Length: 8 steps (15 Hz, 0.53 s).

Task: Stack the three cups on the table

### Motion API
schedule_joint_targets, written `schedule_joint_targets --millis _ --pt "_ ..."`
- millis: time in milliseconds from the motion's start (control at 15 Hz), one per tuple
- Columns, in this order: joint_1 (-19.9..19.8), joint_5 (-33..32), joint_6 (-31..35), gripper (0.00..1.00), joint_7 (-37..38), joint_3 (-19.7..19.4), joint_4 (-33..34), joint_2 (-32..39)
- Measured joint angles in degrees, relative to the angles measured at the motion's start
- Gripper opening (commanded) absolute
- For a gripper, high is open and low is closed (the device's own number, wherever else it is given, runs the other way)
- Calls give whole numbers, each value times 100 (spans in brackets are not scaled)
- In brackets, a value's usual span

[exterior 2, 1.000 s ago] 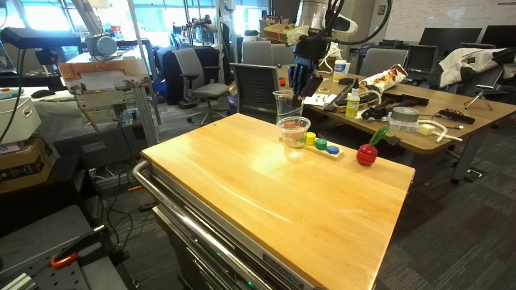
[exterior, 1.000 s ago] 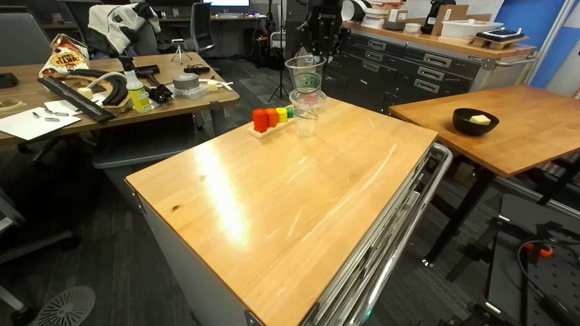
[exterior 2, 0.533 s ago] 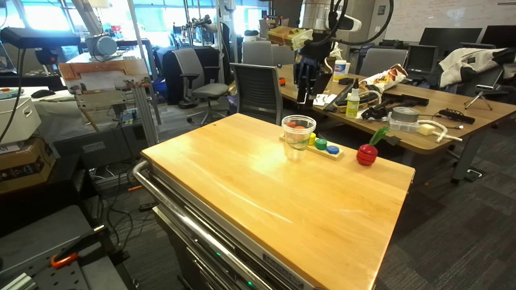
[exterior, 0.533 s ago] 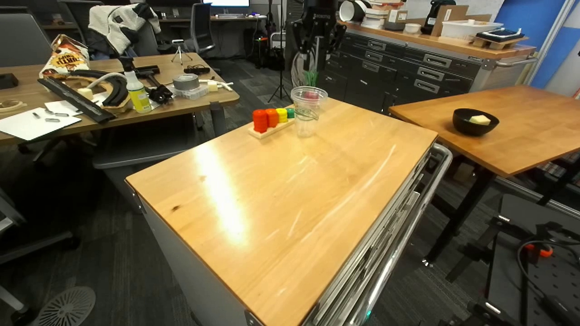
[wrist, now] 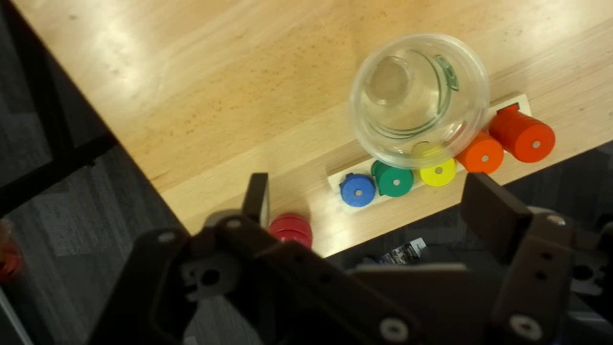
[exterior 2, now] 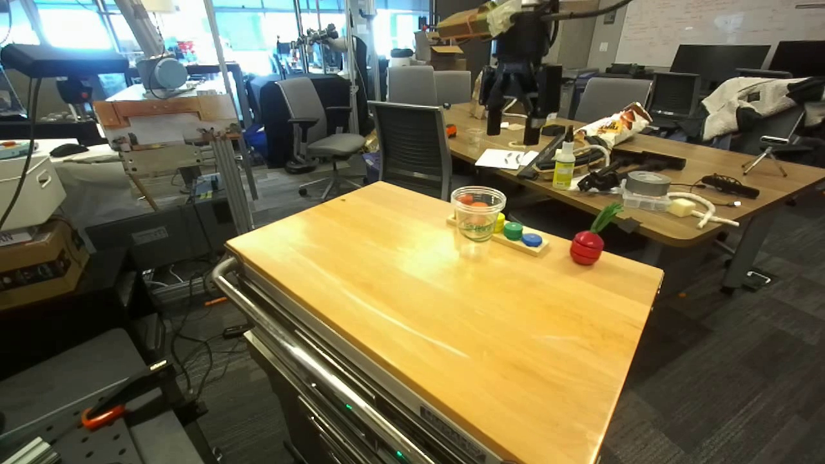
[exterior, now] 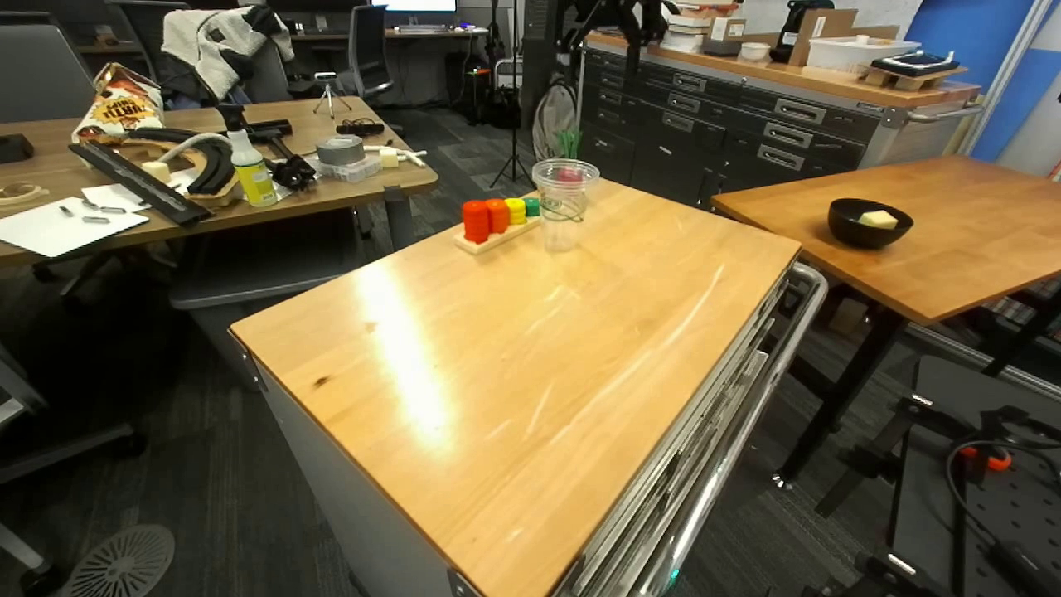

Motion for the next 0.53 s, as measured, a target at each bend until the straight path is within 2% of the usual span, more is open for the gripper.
schedule_joint_targets --millis 267,533 --pt "10 -723 -927 100 -801 -26 28 -633" --pt "-4 -786 -1622 100 -2102 20 -45 -1384"
